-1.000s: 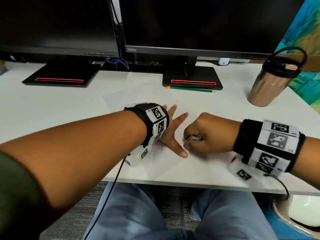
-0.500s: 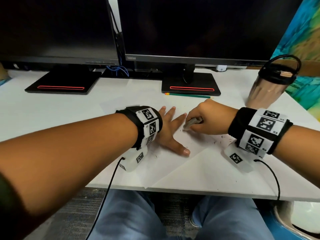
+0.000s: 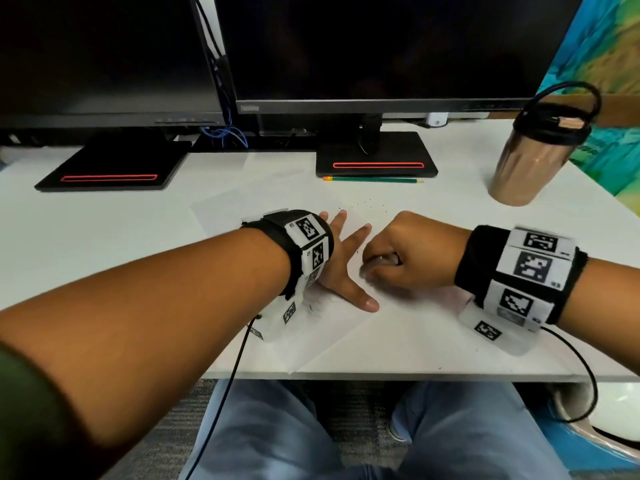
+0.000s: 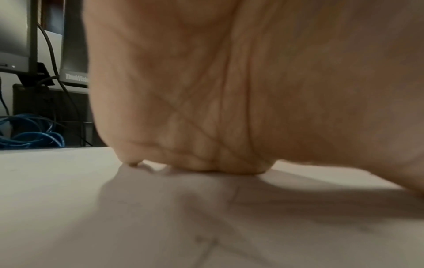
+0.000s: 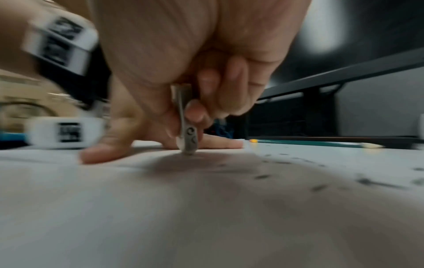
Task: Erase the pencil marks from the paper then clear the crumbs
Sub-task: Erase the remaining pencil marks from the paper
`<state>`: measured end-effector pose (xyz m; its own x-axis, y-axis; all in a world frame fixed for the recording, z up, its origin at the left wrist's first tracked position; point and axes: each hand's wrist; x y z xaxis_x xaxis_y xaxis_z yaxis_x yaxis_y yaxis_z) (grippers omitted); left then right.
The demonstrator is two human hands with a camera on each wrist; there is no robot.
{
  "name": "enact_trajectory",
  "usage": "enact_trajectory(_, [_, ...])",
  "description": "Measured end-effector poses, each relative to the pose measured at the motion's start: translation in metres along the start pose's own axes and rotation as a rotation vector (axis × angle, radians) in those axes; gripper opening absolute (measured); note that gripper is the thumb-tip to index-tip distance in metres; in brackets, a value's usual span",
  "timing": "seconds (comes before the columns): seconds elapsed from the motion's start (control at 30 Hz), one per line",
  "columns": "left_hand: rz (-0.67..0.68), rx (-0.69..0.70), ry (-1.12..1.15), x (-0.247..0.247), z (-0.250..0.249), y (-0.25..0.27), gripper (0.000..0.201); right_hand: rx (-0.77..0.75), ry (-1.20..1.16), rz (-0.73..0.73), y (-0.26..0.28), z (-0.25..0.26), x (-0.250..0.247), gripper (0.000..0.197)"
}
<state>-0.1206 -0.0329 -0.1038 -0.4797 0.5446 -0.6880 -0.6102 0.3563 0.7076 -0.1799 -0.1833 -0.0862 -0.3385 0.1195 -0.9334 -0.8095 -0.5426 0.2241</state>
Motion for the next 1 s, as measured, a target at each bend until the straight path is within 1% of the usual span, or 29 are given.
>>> enact_trajectory(0.07, [0.001, 0.0, -0.002, 0.0, 0.0, 0.0, 0.132, 0.083, -0.048, 0.009, 0.001, -0.004, -0.004, 0.011])
enact_trajectory(0.1, [-0.001, 0.001, 0.004, 0.0, 0.001, 0.0, 0.132, 0.135, -0.026, -0.004, 0.0, -0.008, -0.006, 0.014])
enact_trajectory(0.13, [-0.001, 0.0, 0.008, -0.001, 0.001, -0.001, 0.132, 0.155, 0.023, -0.022, 0.0, -0.01, -0.007, 0.017])
enact_trajectory(0.17, [-0.001, -0.002, 0.006, -0.001, 0.001, -0.001, 0.132, 0.143, 0.057, -0.036, -0.001, -0.009, -0.006, 0.015])
enact_trajectory(0.2, [0.001, -0.003, 0.002, -0.001, 0.0, -0.001, 0.132, 0.096, 0.061, -0.047, 0.0, -0.005, -0.004, 0.011])
enact_trajectory(0.27, [0.005, -0.007, 0.0, -0.001, -0.001, -0.002, 0.131, 0.014, -0.026, -0.005, 0.002, 0.003, 0.001, 0.012])
enact_trajectory(0.33, [0.0, -0.002, 0.011, -0.001, 0.0, -0.001, 0.132, 0.069, -0.062, -0.001, 0.002, 0.002, -0.003, 0.007])
enact_trajectory(0.4, [-0.007, 0.001, 0.018, 0.0, 0.0, -0.001, 0.132, 0.148, -0.006, -0.037, 0.0, -0.002, -0.005, 0.011])
enact_trajectory(0.47, [-0.011, -0.002, 0.016, 0.0, -0.001, -0.002, 0.132, 0.122, 0.058, -0.058, 0.0, 0.002, 0.0, 0.024])
enact_trajectory(0.53, [-0.016, -0.004, 0.011, 0.0, 0.0, -0.004, 0.133, 0.063, 0.018, -0.02, 0.004, 0.008, 0.007, 0.026])
enact_trajectory(0.57, [-0.019, -0.003, 0.009, 0.0, 0.001, -0.004, 0.133, 0.079, 0.009, -0.008, 0.005, 0.007, 0.006, 0.023])
enact_trajectory(0.67, [-0.026, 0.005, 0.025, 0.0, 0.002, -0.004, 0.135, 0.203, 0.051, -0.081, 0.003, -0.006, 0.0, 0.031])
enact_trajectory(0.7, [-0.028, 0.004, 0.026, 0.001, 0.002, -0.005, 0.135, 0.196, 0.076, -0.096, 0.003, -0.006, 0.001, 0.033])
enact_trajectory(0.73, [-0.027, 0.003, 0.025, 0.001, 0.001, -0.006, 0.136, 0.163, 0.087, -0.087, 0.004, -0.002, 0.003, 0.031])
enact_trajectory(0.8, [-0.023, 0.002, 0.024, 0.001, 0.001, -0.007, 0.136, 0.104, -0.003, -0.019, 0.009, 0.004, 0.007, 0.022])
enact_trajectory(0.87, [-0.021, 0.003, 0.034, 0.001, 0.002, -0.006, 0.136, 0.147, -0.023, -0.024, 0.009, 0.0, 0.004, 0.02])
enact_trajectory(0.93, [-0.02, 0.003, 0.038, 0.001, 0.001, -0.004, 0.136, 0.215, 0.013, -0.066, 0.007, -0.009, 0.001, 0.025])
enact_trajectory(1.0, [-0.02, 0.0, 0.029, 0.0, 0.001, -0.005, 0.136, 0.199, 0.037, -0.063, 0.006, -0.008, 0.004, 0.027])
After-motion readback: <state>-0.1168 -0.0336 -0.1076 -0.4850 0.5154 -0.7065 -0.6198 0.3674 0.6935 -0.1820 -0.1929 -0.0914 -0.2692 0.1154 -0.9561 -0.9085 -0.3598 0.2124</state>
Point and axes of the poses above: each hand's wrist, its own y-axis away from the middle knuckle, its own x-axis out of the palm, z = x × y, and after that the axes turned 12 degrees about z, right-handed
